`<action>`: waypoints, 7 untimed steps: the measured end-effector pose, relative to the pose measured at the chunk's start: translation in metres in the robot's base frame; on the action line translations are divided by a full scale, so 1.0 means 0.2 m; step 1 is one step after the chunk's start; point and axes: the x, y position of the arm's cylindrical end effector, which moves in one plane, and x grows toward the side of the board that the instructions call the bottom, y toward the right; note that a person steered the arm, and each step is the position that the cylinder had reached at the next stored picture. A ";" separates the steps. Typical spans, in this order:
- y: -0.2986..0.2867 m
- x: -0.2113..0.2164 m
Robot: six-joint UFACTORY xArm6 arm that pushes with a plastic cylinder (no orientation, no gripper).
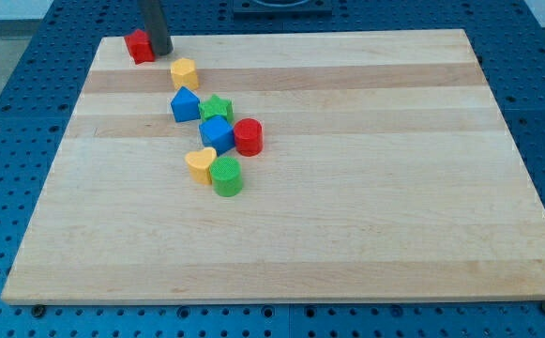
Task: Move the blue triangle to the top center of the board
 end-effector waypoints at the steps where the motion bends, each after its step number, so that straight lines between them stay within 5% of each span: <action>1: 0.16 0.01; 7: 0.15 0.56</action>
